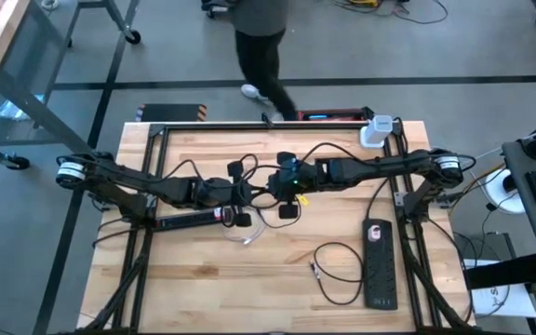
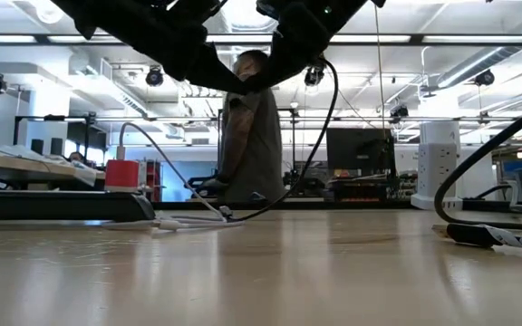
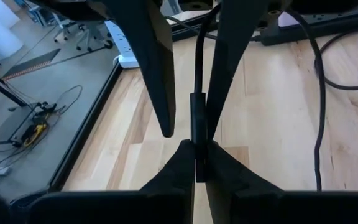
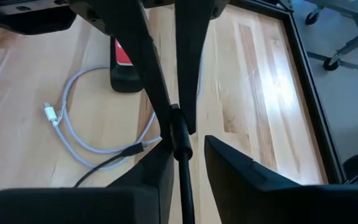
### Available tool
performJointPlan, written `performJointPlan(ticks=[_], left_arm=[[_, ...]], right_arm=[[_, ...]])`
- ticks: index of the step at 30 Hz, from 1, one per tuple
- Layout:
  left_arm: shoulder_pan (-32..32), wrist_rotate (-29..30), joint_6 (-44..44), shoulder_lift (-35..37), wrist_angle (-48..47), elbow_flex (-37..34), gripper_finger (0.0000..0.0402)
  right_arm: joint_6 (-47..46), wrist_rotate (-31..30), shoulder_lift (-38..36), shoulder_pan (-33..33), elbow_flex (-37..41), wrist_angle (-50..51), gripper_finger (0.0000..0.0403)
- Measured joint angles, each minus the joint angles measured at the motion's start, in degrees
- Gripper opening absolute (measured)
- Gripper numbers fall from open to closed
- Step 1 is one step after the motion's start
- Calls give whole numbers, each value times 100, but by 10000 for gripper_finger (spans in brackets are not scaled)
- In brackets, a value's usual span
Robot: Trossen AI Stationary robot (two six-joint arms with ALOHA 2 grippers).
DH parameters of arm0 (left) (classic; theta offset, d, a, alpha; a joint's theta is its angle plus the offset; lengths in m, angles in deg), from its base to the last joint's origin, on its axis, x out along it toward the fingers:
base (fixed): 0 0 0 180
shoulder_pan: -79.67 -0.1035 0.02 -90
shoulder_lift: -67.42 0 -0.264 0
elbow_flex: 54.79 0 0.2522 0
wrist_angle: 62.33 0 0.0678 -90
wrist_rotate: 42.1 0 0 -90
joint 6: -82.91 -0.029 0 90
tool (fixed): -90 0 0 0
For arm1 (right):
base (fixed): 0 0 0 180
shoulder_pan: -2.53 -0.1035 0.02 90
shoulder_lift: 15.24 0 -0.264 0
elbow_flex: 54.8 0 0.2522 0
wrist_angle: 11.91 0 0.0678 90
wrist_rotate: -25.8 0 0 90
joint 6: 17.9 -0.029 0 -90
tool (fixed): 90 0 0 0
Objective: Insert USB
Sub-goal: Insert the black charger cable into the white outlet extension
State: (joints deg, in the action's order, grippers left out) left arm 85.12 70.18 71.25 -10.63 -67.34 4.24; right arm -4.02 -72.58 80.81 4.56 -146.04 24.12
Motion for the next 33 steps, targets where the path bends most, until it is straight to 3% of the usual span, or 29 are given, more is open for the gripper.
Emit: performJointPlan(ticks=[23, 27, 33], left_arm=[[-96, -53, 127, -8, 30, 0, 11], [-94, 39, 231, -13, 17, 0, 38], [-108, 55, 317, -36, 56, -7, 117]], right_arm=[[141, 348, -22, 20, -23, -125, 8], [159, 413, -108, 22, -12, -114, 5], [149, 414, -726, 15, 428, -146, 4]])
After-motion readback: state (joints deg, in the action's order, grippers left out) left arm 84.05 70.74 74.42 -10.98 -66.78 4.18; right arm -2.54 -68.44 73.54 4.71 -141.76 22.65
